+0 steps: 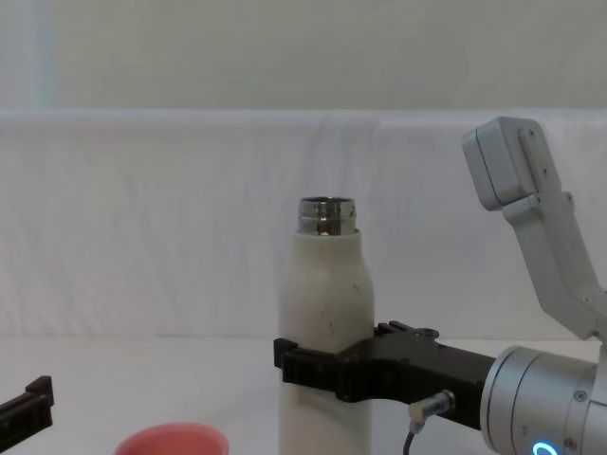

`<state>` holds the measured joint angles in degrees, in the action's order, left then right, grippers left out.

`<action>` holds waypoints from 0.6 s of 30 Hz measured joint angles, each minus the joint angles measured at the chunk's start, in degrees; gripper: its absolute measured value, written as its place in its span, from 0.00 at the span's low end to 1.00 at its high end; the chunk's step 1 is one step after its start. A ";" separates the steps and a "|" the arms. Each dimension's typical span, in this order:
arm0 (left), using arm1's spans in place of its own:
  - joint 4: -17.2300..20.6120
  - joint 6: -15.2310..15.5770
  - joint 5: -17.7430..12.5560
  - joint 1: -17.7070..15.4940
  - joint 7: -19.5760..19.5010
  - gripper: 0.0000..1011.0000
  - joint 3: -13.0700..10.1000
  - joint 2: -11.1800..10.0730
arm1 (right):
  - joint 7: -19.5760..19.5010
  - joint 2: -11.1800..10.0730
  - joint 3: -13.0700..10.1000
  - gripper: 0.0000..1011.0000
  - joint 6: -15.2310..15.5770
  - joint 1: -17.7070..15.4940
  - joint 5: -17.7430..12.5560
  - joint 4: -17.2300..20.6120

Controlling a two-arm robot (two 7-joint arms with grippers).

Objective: Grasp the thermos with one hand and pour water into the cup lid.

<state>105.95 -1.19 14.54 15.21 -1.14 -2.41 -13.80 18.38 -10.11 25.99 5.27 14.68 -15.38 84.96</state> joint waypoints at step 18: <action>0.00 0.00 0.00 0.00 0.00 0.99 0.00 0.00 | 0.02 -0.08 -0.06 0.95 -0.07 -0.10 -0.05 0.12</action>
<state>105.95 -1.19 14.55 15.21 -1.14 -2.41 -13.81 18.40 -10.19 25.93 5.20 14.58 -15.43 85.08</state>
